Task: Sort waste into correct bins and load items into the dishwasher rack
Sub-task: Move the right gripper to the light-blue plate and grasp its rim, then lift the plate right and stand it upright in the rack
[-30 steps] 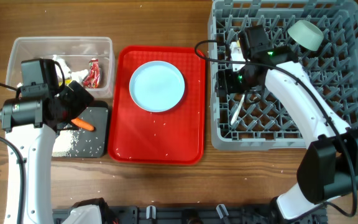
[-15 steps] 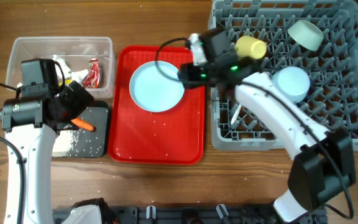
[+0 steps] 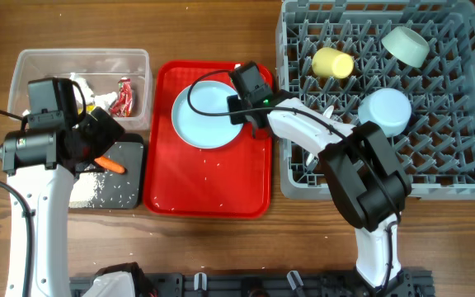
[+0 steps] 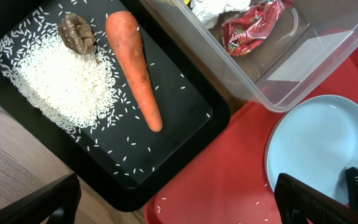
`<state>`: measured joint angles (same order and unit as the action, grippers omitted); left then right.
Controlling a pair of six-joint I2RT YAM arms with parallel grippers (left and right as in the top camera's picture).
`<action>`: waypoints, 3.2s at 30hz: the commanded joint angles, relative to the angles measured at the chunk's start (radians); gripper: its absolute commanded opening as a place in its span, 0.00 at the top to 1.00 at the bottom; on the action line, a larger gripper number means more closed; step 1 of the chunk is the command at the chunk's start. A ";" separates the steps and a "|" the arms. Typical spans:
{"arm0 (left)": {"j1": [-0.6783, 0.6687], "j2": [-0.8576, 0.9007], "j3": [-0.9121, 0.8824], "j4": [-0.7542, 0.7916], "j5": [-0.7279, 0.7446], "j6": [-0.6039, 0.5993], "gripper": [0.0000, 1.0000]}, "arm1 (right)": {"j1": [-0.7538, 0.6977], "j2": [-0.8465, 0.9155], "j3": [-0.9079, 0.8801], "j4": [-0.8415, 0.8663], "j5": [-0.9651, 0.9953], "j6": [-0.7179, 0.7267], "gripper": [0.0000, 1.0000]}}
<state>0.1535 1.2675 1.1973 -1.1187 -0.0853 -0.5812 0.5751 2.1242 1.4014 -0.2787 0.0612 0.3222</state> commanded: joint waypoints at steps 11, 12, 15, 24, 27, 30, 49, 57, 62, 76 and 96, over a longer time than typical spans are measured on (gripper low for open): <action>0.006 -0.012 0.009 0.000 -0.014 -0.006 0.00 | -0.005 0.039 0.005 0.011 0.003 0.047 0.83; 0.006 -0.012 0.009 0.000 -0.014 -0.006 0.00 | -0.005 0.042 0.005 0.006 0.011 0.048 0.85; 0.006 -0.012 0.009 0.000 -0.014 -0.006 0.00 | -0.005 0.045 0.005 0.005 0.018 0.047 0.94; 0.006 -0.012 0.009 0.000 -0.014 -0.006 0.00 | -0.007 0.017 0.007 0.005 -0.010 0.035 0.96; 0.006 -0.012 0.009 0.000 -0.014 -0.006 0.00 | -0.014 -0.070 0.007 0.000 -0.010 0.010 0.96; 0.006 -0.012 0.009 0.000 -0.014 -0.006 0.00 | -0.017 -0.168 0.007 -0.013 -0.010 -0.003 0.96; 0.006 -0.012 0.009 0.000 -0.014 -0.006 0.00 | -0.266 -0.770 0.006 -0.445 0.708 -0.275 0.96; 0.006 -0.012 0.009 0.000 -0.014 -0.006 0.00 | -0.421 -0.689 -0.003 -0.456 0.851 -0.401 0.96; 0.006 -0.012 0.009 0.000 -0.014 -0.006 0.00 | -0.463 -0.583 -0.003 -0.271 0.851 -0.700 0.96; 0.006 -0.012 0.009 0.000 -0.014 -0.006 0.00 | -0.442 -0.319 -0.003 -0.013 0.770 -0.912 0.96; 0.006 -0.012 0.009 0.001 -0.014 -0.006 0.00 | -0.434 -0.618 0.002 -0.063 0.642 -0.650 0.03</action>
<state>0.1535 1.2659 1.1973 -1.1191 -0.0853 -0.5808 0.1368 1.6306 1.3968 -0.2871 0.8513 -0.4911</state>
